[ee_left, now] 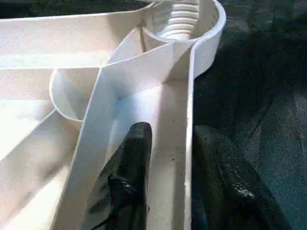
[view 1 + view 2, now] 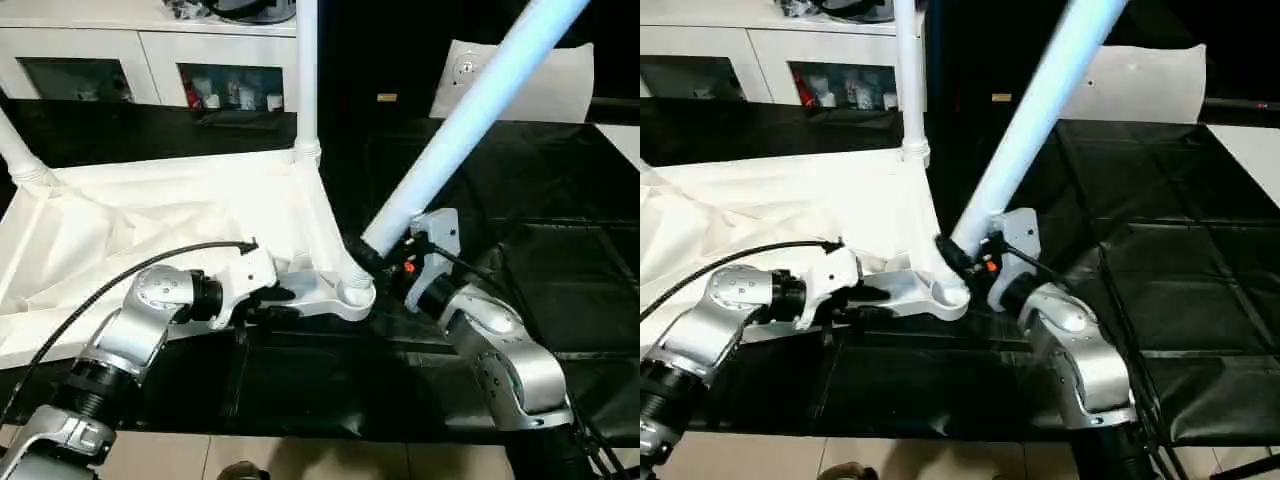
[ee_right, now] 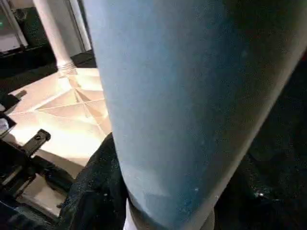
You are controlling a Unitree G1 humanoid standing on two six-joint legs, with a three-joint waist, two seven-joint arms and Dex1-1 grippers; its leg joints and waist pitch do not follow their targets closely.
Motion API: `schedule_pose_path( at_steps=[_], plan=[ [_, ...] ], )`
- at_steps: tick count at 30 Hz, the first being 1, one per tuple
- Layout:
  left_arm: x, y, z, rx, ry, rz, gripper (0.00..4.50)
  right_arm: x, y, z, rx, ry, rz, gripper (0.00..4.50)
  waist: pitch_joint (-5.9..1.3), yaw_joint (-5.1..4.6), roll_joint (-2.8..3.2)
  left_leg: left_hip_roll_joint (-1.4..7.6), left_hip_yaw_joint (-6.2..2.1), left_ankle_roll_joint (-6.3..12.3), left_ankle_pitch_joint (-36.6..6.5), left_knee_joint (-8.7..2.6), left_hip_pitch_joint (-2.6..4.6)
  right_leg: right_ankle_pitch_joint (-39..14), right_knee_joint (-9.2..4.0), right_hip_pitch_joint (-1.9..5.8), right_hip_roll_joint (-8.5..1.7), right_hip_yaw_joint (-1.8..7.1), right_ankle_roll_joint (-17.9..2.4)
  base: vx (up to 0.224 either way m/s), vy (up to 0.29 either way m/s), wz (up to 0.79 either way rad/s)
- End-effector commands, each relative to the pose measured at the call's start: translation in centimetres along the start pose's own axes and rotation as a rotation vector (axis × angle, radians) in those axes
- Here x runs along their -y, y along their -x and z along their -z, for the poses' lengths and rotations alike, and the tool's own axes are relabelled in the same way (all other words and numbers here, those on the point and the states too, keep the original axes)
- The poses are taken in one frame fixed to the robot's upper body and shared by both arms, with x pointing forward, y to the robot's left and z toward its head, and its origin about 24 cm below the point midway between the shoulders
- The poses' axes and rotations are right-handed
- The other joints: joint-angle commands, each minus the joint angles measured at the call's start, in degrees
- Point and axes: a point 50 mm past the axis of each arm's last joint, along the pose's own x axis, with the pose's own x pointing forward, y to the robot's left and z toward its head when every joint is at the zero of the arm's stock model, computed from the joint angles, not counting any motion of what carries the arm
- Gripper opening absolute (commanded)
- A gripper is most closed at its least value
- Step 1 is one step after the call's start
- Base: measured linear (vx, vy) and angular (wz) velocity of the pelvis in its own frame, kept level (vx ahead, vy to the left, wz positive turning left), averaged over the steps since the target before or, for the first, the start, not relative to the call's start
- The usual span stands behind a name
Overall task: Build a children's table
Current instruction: Insert table leg to table base
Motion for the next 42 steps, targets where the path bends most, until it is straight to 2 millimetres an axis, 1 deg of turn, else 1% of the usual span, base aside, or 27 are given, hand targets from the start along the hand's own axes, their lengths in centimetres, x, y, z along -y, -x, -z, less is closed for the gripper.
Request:
schedule_pose_path(
  at_steps=[1, 3, 4, 6, 9, 10, 12, 13, 14, 16, 18, 19, 23, 24, 25, 26, 28, 30, 31, 33, 34, 36, 37, 40, 42],
  plan=[
    [0.1, -0.1, -0.1, -0.003, -0.002, -0.014, 1.53, 0.5, 0.2, -0.1, 0.006, 0.033, 0.031, 1.89, -3.46, 0.14, -0.1, 1.41, 0.08, -1.96, -10.72, -3.91, 1.08, -2.42, -3.92, 1.71, -3.08, 1.11, -10.21, 0.0, 0.0, 0.0],
    [0.2, -0.2, -0.2, 0.002, -0.002, -0.02, 1.53, 0.7, 0.4, -0.3, 0.03, 0.005, 0.047, 1.89, -3.45, 0.16, 0.1, 1.38, 0.06, -2.08, -10.98, -3.93, 1.01, -2.58, -3.92, 1.71, -3.1, 1.12, -10.18, 0.0, 0.0, 0.0],
    [0.2, -0.2, -0.2, 0.003, -0.002, -0.021, 1.53, 0.8, 0.4, -0.4, 0.033, 0.003, 0.053, 1.89, -3.47, 0.15, -0.01, 1.37, 0.04, -2.03, -11.0, -3.91, 0.97, -2.43, -3.91, 1.73, -3.09, 1.12, -10.13, 0.0, 0.0, 0.0],
    [0.3, -0.2, -0.2, 0.004, -0.002, -0.021, 1.53, 1.0, 0.5, -0.5, 0.041, 0.002, 0.068, 1.89, -3.5, 0.19, 0.11, 1.39, -0.02, -2.07, -10.59, -3.92, 1.0, -1.75, -3.85, 1.73, -3.05, 1.08, -10.09, 0.0, 0.0, 0.0],
    [0.4, -0.3, -0.3, 0.013, -0.001, -0.022, 1.53, 1.3, 0.5, -0.9, 0.094, -0.026, 0.096, 1.89, -3.5, 0.18, -0.05, 1.38, 0.02, -1.9, -10.75, -3.91, 0.97, -1.7, -3.83, 1.77, -3.14, 1.09, -10.24, 0.0, 0.0, 0.0],
    [0.4, -0.4, -0.4, 0.019, 0.0, -0.023, 1.53, 1.4, 0.4, -1.2, 0.13, -0.032, 0.113, 1.89, -3.53, 0.21, 0.05, 1.42, 0.01, -1.82, -10.5, -3.89, 1.02, -1.5, -3.82, 1.69, -3.1, 1.07, -10.29, 0.0, 0.0, 0.0],
    [0.4, -0.5, -0.5, 0.024, -0.002, -0.024, 1.53, 1.2, 0.4, -1.3, 0.145, -0.048, 0.103, 1.89, -3.55, 0.14, -0.02, 1.37, 0.05, -1.78, -10.37, -3.85, 0.94, -1.01, -3.79, 1.73, -3.08, 1.07, -10.32, 0.0, 0.0, 0.0],
    [0.5, -0.5, -0.5, 0.025, -0.003, -0.025, 1.53, 1.1, 0.3, -1.3, 0.162, -0.063, 0.104, 1.89, -3.57, 0.14, 0.01, 1.36, 0.01, -1.6, -9.98, -3.84, 0.92, -0.46, -3.72, 1.83, -3.03, 1.04, -10.36, 0.0, 0.0, 0.0],
    [0.5, -0.6, -0.6, 0.027, -0.004, -0.026, 1.53, 1.1, 0.3, -1.4, 0.172, -0.067, 0.125, 1.89, -3.57, 0.09, 0.06, 1.34, 0.04, -1.49, -9.97, -3.83, 0.88, -0.26, -3.71, 1.75, -3.02, 1.05, -10.43, 0.0, 0.0, 0.0],
    [0.5, -0.7, -0.7, 0.036, 0.0, -0.031, 1.53, 1.2, 0.3, -1.4, 0.184, -0.089, 0.14, 1.89, -3.68, 0.14, -0.04, 1.34, 0.05, -1.29, -8.81, -3.74, 0.84, 1.09, -3.56, 1.82, -3.03, 1.04, -10.49, 0.0, 0.0, 0.0],
    [0.5, -0.8, -0.8, 0.046, 0.008, -0.034, 1.53, 0.9, 0.3, -1.4, 0.187, -0.087, 0.103, 1.89, -3.75, 0.15, 0.03, 1.38, 0.04, -1.14, -8.57, -3.66, 0.84, 2.05, -3.45, 1.85, -2.97, 0.97, -10.59, 0.0, 0.0, 0.0],
    [0.6, -0.9, -0.8, 0.045, 0.01, -0.032, 1.53, 0.8, 0.3, -1.1, 0.161, -0.077, 0.096, 1.89, -3.69, 0.12, 0.04, 1.33, 0.04, -1.07, -8.31, -3.65, 0.78, 2.53, -3.44, 1.89, -2.94, 0.95, -10.58, 0.0, 0.0, 0.0],
    [0.8, -0.8, -0.6, 0.02, 0.011, -0.014, 1.53, 0.6, 0.4, -0.6, 0.123, -0.036, 0.072, 1.89, -3.65, 0.15, 0.11, 1.27, 0.05, -1.13, -8.4, -3.63, 0.76, 2.37, -3.51, 1.94, -2.89, 0.94, -10.37, 0.0, 0.0, 0.0],
    [1.0, -0.8, -0.3, 0.006, 0.028, 0.007, 1.53, 0.7, 0.4, -0.5, 0.115, 0.012, 0.076, 1.89, -3.61, 0.14, 0.14, 1.31, 0.06, -1.42, -9.03, -3.67, 0.77, 1.3, -3.59, 1.83, -2.98, 0.95, -10.22, 0.0, 0.0, 0.0],
    [1.0, -0.8, -0.3, 0.002, 0.03, 0.014, 1.25, 0.7, 0.4, -0.5, 0.118, 0.03, 0.084, 1.89, -3.56, 0.13, 0.08, 1.31, 0.1, -1.65, -9.63, -3.7, 0.82, 0.18, -3.71, 1.78, -3.02, 0.99, -10.16, 0.0, 0.0, 0.0],
    [1.1, -0.8, -0.2, 0.0, 0.034, 0.02, 1.18, 0.9, 0.4, -0.5, 0.115, 0.048, 0.098, 1.89, -3.54, 0.12, 0.18, 1.29, 0.08, -1.73, -9.91, -3.72, 0.82, -0.32, -3.72, 1.77, -3.01, 1.02, -10.16, 0.0, 0.0, 0.0],
    [1.2, -0.9, -0.1, -0.002, 0.039, 0.031, 1.13, 1.0, 0.4, -0.1, 0.055, 0.053, 0.094, 1.89, -3.51, 0.11, 0.18, 1.32, 0.04, -1.95, -10.32, -3.77, 0.91, -1.0, -3.79, 1.78, -2.92, 1.04, -10.05, 0.0, 0.0, 0.0],
    [1.3, -0.9, 0.0, -0.015, 0.033, 0.043, 0.82, 1.0, 0.5, 0.1, 0.031, 0.051, 0.073, 1.89, -3.55, 0.11, 0.08, 1.29, 0.02, -1.72, -10.09, -3.72, 0.86, -0.29, -3.72, 1.89, -2.91, 1.02, -10.13, 0.0, 0.0, 0.0],
    [1.3, -0.9, 0.0, -0.019, 0.027, 0.046, 0.74, 1.0, 0.5, 0.1, 0.026, 0.048, 0.063, 1.89, -3.61, 0.11, 0.03, 1.27, 0.04, -1.48, -9.86, -3.65, 0.83, 0.2, -3.68, 1.89, -2.93, 1.04, -10.22, 0.0, 0.0, 0.0],
    [1.4, -0.9, 0.1, -0.024, 0.032, 0.046, 0.65, 0.9, 0.5, 0.2, 0.007, 0.051, 0.028, 1.89, -3.64, 0.15, 0.19, 1.29, 0.0, -1.37, -9.78, -3.62, 0.83, 0.51, -3.65, 1.93, -2.96, 1.02, -10.28, 0.0, 0.0, 0.0],
    [1.2, -0.8, 0.3, -0.039, 0.027, 0.039, 0.54, 0.8, 0.5, 0.3, -0.009, 0.05, 0.002, 1.89, -3.65, 0.13, 0.08, 1.26, 0.02, -1.11, -9.2, -3.54, 0.78, 1.64, -3.57, 2.02, -2.87, 1.0, -10.47, 0.0, 0.0, 0.0],
    [1.1, -0.7, 0.5, -0.061, 0.029, 0.035, 0.33, 0.7, 0.5, 0.4, -0.017, 0.046, -0.012, 1.89, -3.67, 0.11, 0.06, 1.26, 0.02, -0.92, -9.03, -3.5, 0.73, 2.01, -3.52, 2.03, -2.91, 0.98, -10.62, 0.0, 0.0, 0.0],
    [1.0, -0.6, 0.6, -0.071, 0.029, 0.036, 0.27, 0.6, 0.4, 0.4, -0.025, 0.05, -0.027, 1.89, -3.66, 0.14, 0.2, 1.26, -0.03, -0.9, -9.04, -3.53, 0.76, 1.75, -3.53, 1.99, -2.94, 0.95, -10.68, 0.0, 0.0, 0.0],
    [1.0, -0.6, 0.8, -0.092, 0.023, 0.048, 0.04, 0.5, 0.3, 0.4, -0.038, 0.048, -0.038, 1.89, -3.65, 0.03, 0.09, 1.29, -0.02, -1.09, -9.01, -3.55, 0.8, 1.78, -3.49, 1.97, -2.9, 0.94, -10.91, 0.0, 0.0, 0.0],
    [0.9, -0.5, 0.8, -0.095, 0.019, 0.055, 0.01, 0.5, 0.2, 0.4, -0.049, 0.04, -0.047, 1.89, -3.72, 0.02, 0.13, 1.26, -0.04, -1.12, -8.72, -3.53, 0.82, 2.04, -3.41, 2.02, -2.9, 0.93, -11.07, 0.0, 0.0, 0.0]
  ],
)
